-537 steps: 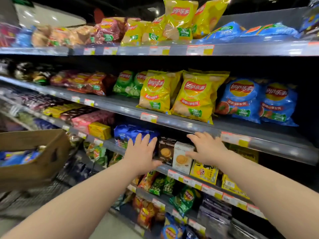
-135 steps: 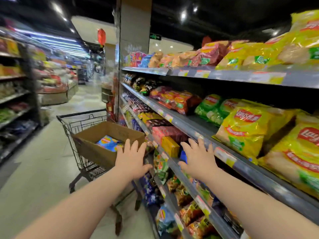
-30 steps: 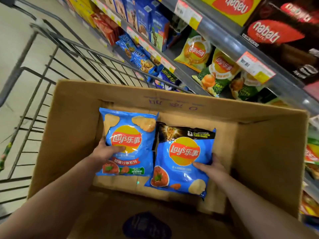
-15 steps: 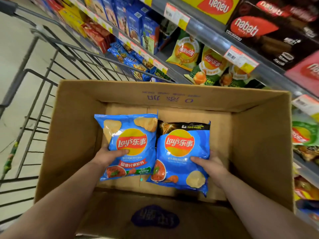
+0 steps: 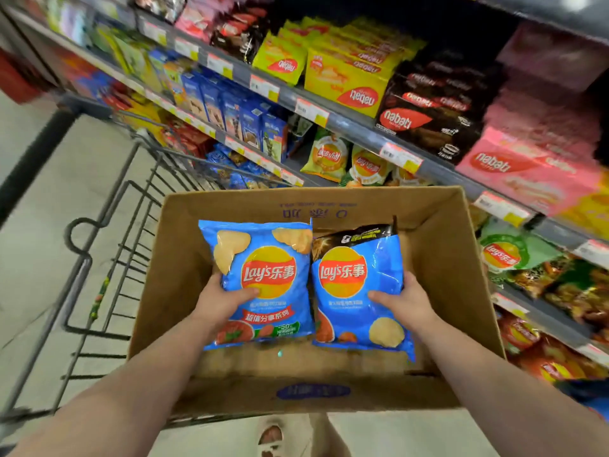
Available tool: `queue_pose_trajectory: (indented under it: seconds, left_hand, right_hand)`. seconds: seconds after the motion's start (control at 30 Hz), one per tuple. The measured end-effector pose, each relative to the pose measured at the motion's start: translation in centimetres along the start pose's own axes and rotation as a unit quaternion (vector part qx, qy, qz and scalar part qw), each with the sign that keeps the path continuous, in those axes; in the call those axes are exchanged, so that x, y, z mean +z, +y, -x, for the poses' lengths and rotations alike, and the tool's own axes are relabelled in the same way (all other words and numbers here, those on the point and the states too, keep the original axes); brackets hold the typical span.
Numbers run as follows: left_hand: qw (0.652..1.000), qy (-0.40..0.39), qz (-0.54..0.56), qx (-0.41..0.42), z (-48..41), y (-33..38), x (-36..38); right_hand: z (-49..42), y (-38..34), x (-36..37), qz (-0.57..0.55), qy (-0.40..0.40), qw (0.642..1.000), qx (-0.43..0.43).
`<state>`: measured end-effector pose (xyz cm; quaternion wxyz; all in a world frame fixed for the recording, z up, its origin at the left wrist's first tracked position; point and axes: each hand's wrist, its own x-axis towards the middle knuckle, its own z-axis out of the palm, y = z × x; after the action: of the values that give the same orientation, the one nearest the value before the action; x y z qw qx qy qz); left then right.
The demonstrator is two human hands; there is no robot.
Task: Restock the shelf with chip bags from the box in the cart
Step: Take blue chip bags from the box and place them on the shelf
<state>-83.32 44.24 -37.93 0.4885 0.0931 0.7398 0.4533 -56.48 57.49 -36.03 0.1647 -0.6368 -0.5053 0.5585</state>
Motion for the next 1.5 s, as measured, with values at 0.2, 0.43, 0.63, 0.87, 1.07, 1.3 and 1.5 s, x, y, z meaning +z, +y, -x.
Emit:
queue_pose_trajectory:
  seconds: [0.2, 0.43, 0.63, 0.87, 1.07, 1.3, 1.5]
  left_hand:
    - [0.996, -0.029, 0.01, 0.089, 4.0, 4.4, -0.6]
    - [0.982, -0.083, -0.001, 0.169, 8.6, 9.6, 2.1]
    - [0.961, -0.15, -0.007, 0.231, 13.4, 13.0, 7.7]
    - [0.934, -0.24, -0.042, 0.262, 19.7, 12.7, 17.5]
    - [0.91, -0.321, -0.06, 0.254, 28.5, 8.5, 29.2]
    - [0.877, -0.399, -0.058, 0.26, 41.3, 2.1, 42.2]
    - [0.853, -0.45, -0.071, 0.255, 49.0, -1.6, 50.2]
  right_hand:
    - [5.3, -3.9, -2.3, -0.009, 0.06, 0.995, -0.075]
    - [12.3, -6.7, -7.3, -0.062, 0.146, 0.977, -0.139]
    - [17.8, -6.5, -13.6, -0.088, 0.235, 0.954, -0.164]
    - [24.8, -1.4, -23.3, -0.123, 0.324, 0.923, -0.164]
    - [33.3, 6.9, -34.1, -0.145, 0.41, 0.889, -0.144]
    - [43.8, 15.6, -46.6, -0.152, 0.499, 0.84, -0.15]
    - [50.0, 21.9, -54.4, -0.137, 0.565, 0.804, -0.124]
